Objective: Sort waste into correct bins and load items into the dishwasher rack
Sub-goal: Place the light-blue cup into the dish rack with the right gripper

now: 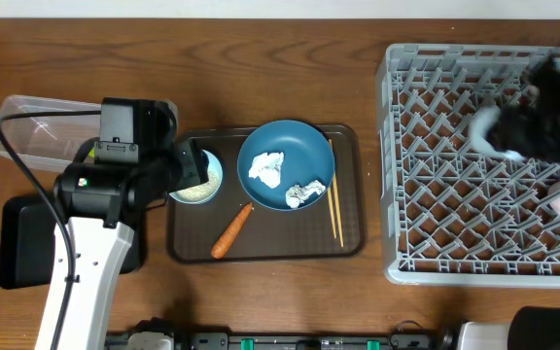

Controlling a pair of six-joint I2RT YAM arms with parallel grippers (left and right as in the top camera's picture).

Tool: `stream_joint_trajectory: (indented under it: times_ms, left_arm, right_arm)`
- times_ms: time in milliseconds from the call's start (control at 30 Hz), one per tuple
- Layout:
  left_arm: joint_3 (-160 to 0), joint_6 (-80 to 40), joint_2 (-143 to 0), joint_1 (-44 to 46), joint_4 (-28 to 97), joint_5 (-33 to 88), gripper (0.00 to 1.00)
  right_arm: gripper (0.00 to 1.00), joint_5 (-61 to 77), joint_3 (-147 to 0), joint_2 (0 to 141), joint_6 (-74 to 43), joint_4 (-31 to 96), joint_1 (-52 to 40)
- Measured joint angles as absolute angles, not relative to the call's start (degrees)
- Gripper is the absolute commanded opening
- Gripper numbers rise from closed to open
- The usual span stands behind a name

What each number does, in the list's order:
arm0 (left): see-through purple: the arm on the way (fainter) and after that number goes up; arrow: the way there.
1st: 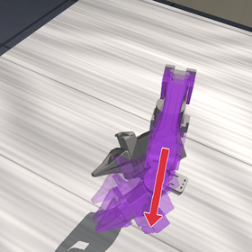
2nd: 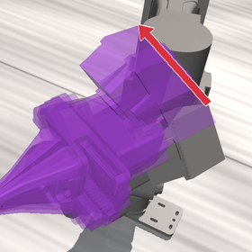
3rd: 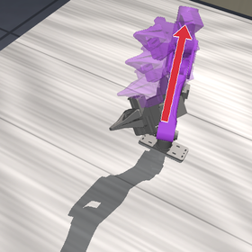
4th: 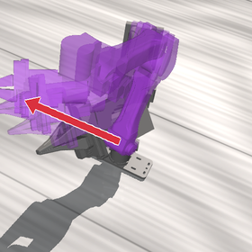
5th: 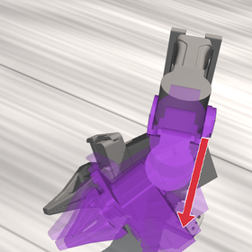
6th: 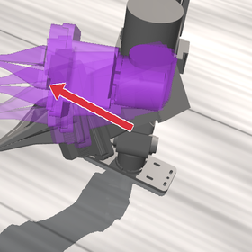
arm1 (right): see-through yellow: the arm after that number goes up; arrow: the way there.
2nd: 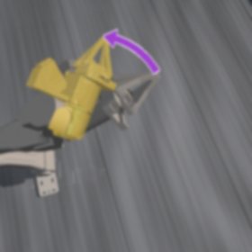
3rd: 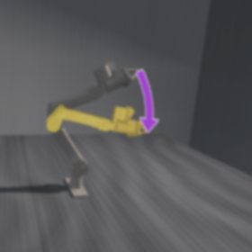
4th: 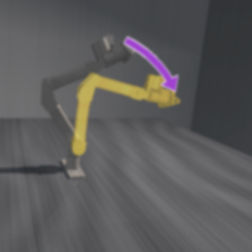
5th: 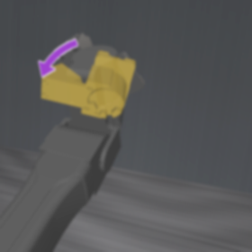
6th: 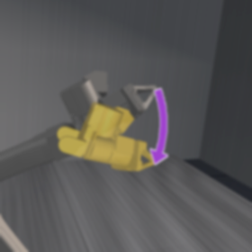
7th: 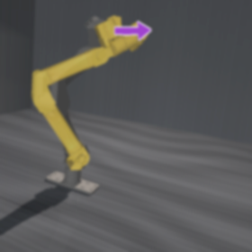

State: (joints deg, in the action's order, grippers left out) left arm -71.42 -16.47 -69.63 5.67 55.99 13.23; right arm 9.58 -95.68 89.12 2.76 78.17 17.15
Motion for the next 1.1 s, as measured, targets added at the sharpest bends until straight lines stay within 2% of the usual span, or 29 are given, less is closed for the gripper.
stream_joint_trajectory:
  times_ms: [167,467,1000,1100]
  left_arm:
    - [-71.42,-16.43,-69.69,5.67,56.62,11.77,0.53]
    - [-71.42,-16.40,-69.69,5.67,58.19,11.53,0.56]
    - [-71.42,-16.40,-69.69,5.67,58.30,11.33,0.58]
    - [-71.42,-16.40,-69.69,5.67,58.30,11.31,0.58]
  right_arm:
    - [0.40,3.42,-95.46,89.21,1.02,83.55,22.57]
    - [0.39,-5.45,-87.77,90.28,-3.03,83.53,27.75]
    - [0.40,-9.06,-77.38,90.48,-6.87,72.84,30.17]
    - [0.43,-8.80,-74.96,90.50,-7.11,71.29,30.17]
